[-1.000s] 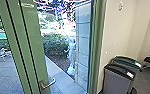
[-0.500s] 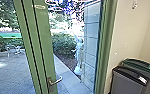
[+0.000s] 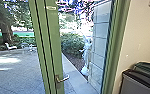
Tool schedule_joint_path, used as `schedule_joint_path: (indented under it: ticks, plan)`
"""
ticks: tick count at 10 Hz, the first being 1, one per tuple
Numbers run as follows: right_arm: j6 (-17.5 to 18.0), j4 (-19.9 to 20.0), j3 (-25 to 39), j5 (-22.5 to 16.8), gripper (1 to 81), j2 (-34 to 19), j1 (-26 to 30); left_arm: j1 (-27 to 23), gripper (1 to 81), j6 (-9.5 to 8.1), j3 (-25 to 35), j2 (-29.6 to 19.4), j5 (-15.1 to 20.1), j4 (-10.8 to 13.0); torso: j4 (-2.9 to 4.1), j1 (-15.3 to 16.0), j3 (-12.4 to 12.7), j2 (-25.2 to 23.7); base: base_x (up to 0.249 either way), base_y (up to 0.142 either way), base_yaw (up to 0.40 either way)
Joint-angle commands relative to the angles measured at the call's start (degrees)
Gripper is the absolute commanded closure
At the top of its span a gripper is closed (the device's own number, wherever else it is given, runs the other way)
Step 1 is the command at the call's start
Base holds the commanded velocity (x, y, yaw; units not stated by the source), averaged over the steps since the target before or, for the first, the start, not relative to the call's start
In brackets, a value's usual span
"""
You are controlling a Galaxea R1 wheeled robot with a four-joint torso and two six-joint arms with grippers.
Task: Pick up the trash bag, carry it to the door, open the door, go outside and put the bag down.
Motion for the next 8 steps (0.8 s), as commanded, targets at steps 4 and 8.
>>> schedule_joint_path:
  ticks: [4, 8]
  plan:
    - [0.0, -0.5, -4.2, -2.8, 1.0, 2.8, 2.4, -3.6, 81.1, 0.24, -0.3, 0.3, 4.3, 1.8, 0.0, 0.0, 0.0, 0.0, 0.0, 0.0, 0.255]
    - [0.0, 0.0, -6.3, -2.8, 1.0, 3.8, 2.4, -3.5, 81.1, 0.33, -0.4, 0.8, 4.3, 2.7, 0.0, 0.0, 0.0, 0.0, 0.0, 0.0, 0.257]
